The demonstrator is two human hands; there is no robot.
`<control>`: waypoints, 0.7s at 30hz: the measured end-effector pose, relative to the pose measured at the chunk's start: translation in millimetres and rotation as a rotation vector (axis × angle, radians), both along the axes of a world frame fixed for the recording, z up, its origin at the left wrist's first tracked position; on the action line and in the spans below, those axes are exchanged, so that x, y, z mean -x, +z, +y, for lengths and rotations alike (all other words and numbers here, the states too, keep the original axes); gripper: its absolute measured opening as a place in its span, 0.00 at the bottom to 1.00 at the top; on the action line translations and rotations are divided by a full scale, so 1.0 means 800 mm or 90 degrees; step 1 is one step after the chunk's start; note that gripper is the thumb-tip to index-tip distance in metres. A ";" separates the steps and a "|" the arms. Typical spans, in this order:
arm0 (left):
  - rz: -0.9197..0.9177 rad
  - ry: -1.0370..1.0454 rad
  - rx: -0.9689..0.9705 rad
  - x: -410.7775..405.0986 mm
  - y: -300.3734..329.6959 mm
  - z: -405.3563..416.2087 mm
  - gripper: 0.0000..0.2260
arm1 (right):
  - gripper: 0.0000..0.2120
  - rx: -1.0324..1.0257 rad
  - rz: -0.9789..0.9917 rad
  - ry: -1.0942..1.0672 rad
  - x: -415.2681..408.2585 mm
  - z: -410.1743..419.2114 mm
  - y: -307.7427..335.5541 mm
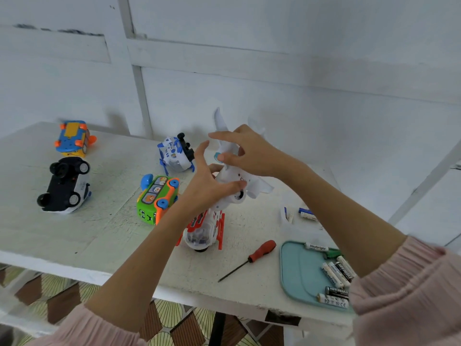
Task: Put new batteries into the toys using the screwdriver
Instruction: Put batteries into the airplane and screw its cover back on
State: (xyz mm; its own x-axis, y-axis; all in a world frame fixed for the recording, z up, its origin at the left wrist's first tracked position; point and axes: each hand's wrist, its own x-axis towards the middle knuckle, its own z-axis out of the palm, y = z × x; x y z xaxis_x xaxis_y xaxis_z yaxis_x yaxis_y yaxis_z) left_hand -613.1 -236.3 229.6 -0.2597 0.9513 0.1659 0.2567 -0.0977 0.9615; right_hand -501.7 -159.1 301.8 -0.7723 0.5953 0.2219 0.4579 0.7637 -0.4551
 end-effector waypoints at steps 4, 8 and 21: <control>0.035 -0.024 -0.003 -0.002 -0.001 0.007 0.47 | 0.23 0.028 0.011 -0.031 -0.007 0.003 0.008; 0.067 -0.047 -0.003 -0.009 -0.001 0.014 0.51 | 0.22 0.016 0.021 -0.049 -0.015 0.007 0.009; 0.094 -0.094 -0.017 0.000 0.024 0.037 0.33 | 0.14 0.122 0.352 -0.216 -0.053 0.034 0.011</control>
State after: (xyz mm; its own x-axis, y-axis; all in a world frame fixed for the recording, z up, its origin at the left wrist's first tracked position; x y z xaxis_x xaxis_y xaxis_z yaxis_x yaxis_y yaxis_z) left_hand -612.8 -206.7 248.7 -0.0888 0.9721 0.2169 0.3764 -0.1689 0.9109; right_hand -459.5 -131.7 310.4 -0.3383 0.8528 0.3978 0.3188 0.5016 -0.8042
